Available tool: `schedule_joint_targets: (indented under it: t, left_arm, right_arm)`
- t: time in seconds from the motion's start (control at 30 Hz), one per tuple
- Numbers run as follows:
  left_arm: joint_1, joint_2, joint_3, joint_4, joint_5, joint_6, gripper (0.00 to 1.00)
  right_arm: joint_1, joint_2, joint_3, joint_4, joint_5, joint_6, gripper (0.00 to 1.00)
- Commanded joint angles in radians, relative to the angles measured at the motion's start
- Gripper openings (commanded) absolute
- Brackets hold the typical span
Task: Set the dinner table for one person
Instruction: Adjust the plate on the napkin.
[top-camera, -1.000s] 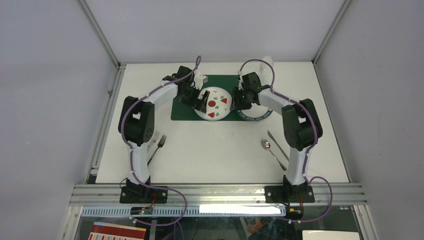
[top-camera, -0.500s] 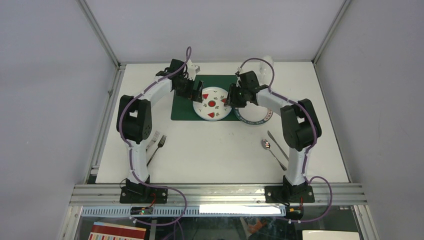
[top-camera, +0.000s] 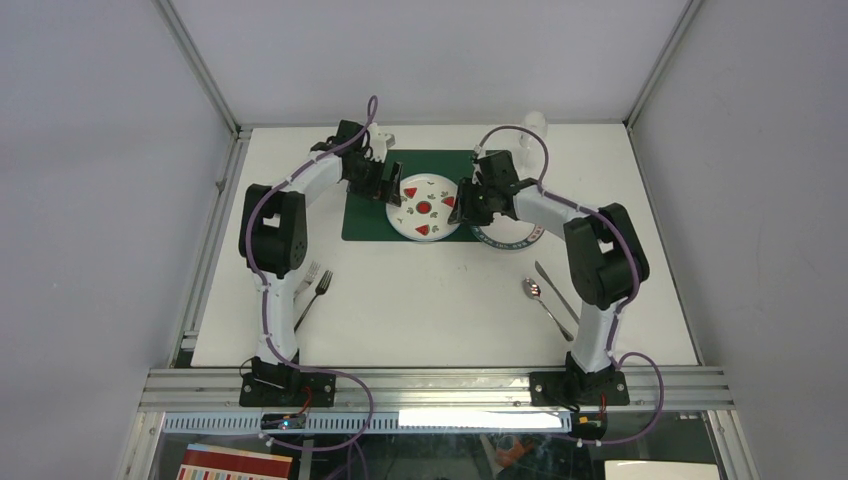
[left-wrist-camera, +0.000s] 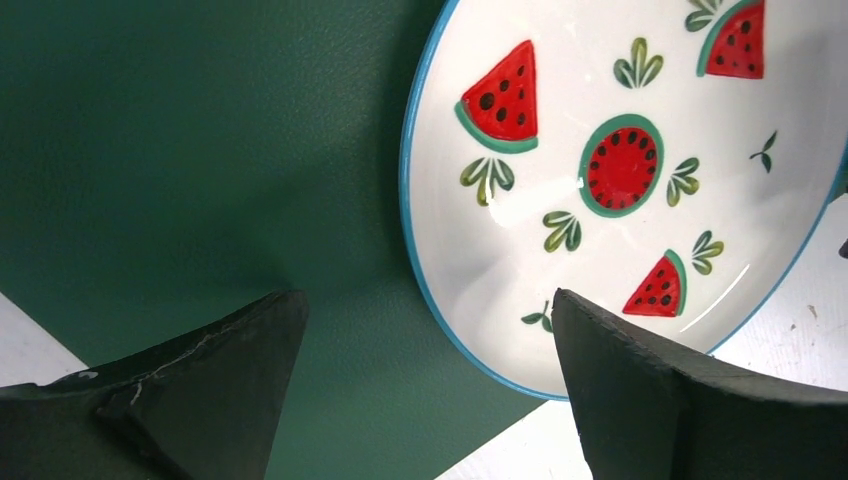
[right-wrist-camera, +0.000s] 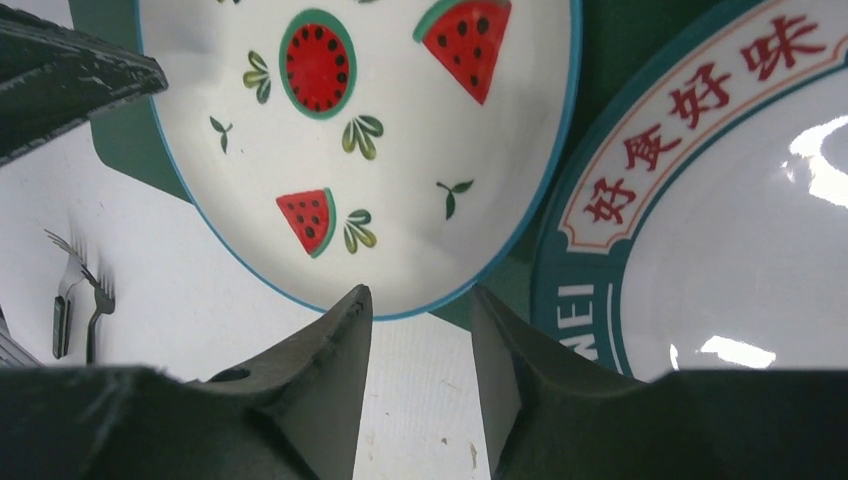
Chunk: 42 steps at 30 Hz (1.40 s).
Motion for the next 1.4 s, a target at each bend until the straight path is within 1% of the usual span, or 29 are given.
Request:
schedule_joint_targets:
  t: [0.0, 0.23, 0.4, 0.5, 0.57, 0.8, 0.97, 1.03, 1.13, 1.2, 1.27, 1.3, 1.37]
  left_arm:
    - [-0.003, -0.013, 0.052, 0.023, 0.050, 0.000, 0.98]
    - [-0.003, 0.000, 0.063, 0.022, 0.079, 0.000, 0.98]
    - [-0.003, 0.024, 0.080, 0.013, 0.111, 0.004, 0.98]
    - [-0.005, 0.032, 0.079, 0.011, 0.143, 0.005, 0.97]
    - [-0.006, 0.042, 0.084, 0.006, 0.164, 0.005, 0.96]
    - [-0.021, 0.050, 0.085, 0.002, 0.169, 0.024, 0.92]
    - [-0.028, 0.053, 0.081, 0.000, 0.174, 0.026, 0.87]
    - [-0.029, 0.052, 0.082, -0.001, 0.179, 0.026, 0.78]
    - [-0.030, 0.048, 0.081, -0.003, 0.188, 0.022, 0.52]
    - [-0.030, 0.044, 0.082, -0.007, 0.189, 0.021, 0.40]
    - [-0.031, 0.041, 0.083, -0.009, 0.182, 0.023, 0.34]
    - [-0.031, 0.041, 0.084, -0.012, 0.179, 0.025, 0.33]
    - [-0.033, 0.041, 0.086, -0.013, 0.179, 0.026, 0.30]
  right_arm:
    - [0.005, -0.081, -0.037, 0.012, 0.007, -0.020, 0.44]
    - [0.003, -0.060, -0.019, 0.007, -0.002, -0.020, 0.44]
    - [-0.001, 0.035, 0.073, -0.022, 0.019, -0.019, 0.43]
    - [-0.003, 0.068, 0.090, -0.010, -0.004, -0.007, 0.43]
    - [-0.003, 0.086, 0.098, -0.010, -0.010, -0.006, 0.43]
    - [-0.009, 0.112, 0.104, -0.011, 0.007, -0.015, 0.42]
    - [-0.020, 0.114, 0.105, -0.015, 0.004, -0.025, 0.40]
    - [-0.021, 0.117, 0.107, -0.010, -0.001, -0.025, 0.35]
    - [-0.021, 0.127, 0.122, -0.013, -0.007, -0.036, 0.20]
    - [-0.022, 0.128, 0.128, -0.014, -0.006, -0.047, 0.12]
    - [-0.023, 0.122, 0.132, -0.015, 0.005, -0.058, 0.02]
    - [-0.023, 0.118, 0.133, -0.012, 0.009, -0.065, 0.00]
    - [-0.023, 0.108, 0.136, -0.007, 0.020, -0.077, 0.00]
